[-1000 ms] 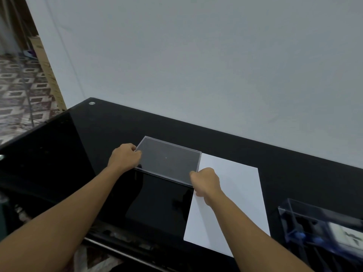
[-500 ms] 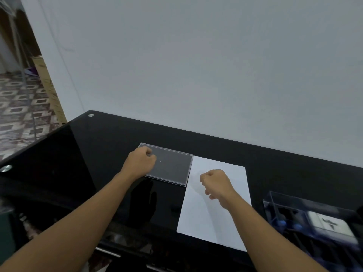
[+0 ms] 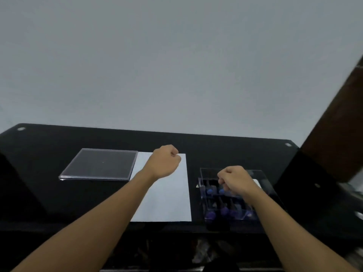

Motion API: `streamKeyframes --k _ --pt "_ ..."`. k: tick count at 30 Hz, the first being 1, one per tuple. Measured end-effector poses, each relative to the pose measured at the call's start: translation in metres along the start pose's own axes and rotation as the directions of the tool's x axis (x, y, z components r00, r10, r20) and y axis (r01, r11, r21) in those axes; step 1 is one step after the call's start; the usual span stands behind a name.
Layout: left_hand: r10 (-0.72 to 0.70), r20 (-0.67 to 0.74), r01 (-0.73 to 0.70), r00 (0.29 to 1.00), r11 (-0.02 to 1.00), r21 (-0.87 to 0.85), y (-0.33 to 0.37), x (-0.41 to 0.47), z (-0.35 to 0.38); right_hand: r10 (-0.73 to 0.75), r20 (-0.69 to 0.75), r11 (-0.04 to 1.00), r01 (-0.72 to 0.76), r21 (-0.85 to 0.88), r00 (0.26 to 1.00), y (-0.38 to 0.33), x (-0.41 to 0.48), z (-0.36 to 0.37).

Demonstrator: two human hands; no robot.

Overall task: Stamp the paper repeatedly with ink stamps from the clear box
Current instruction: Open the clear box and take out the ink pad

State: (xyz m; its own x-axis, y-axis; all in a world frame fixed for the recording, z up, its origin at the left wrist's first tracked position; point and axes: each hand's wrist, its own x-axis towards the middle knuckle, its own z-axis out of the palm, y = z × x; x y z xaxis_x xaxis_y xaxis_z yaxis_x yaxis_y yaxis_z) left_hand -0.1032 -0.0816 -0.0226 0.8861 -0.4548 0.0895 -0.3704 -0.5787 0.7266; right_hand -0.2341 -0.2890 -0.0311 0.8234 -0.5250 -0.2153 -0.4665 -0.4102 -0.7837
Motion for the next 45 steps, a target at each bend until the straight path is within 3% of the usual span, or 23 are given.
streamKeyframes --k 9,16,23,32,45 --pt "0.129 0.159 -0.131 0.979 0.991 -0.002 0.074 -0.002 0.079 0.081 -0.105 0.994 -0.088 -0.070 0.991 0.048 0.005 -0.068" --pt "0.236 0.313 -0.269 0.920 0.961 0.067 0.106 0.012 0.132 0.165 -0.215 0.982 -0.181 -0.054 0.963 0.066 0.038 -0.092" --pt "0.151 0.458 -0.341 0.876 0.865 0.369 0.103 0.031 0.180 0.261 -0.184 0.964 -0.264 0.004 0.948 0.051 0.064 -0.089" --pt "0.184 0.404 -0.376 0.896 0.798 0.471 0.083 0.021 0.200 0.377 0.037 0.918 -0.368 -0.147 0.926 0.036 0.082 -0.075" --pt "0.279 0.297 -0.399 0.913 0.761 0.512 0.069 0.011 0.210 0.369 0.000 0.903 -0.358 -0.236 0.930 0.033 0.087 -0.055"
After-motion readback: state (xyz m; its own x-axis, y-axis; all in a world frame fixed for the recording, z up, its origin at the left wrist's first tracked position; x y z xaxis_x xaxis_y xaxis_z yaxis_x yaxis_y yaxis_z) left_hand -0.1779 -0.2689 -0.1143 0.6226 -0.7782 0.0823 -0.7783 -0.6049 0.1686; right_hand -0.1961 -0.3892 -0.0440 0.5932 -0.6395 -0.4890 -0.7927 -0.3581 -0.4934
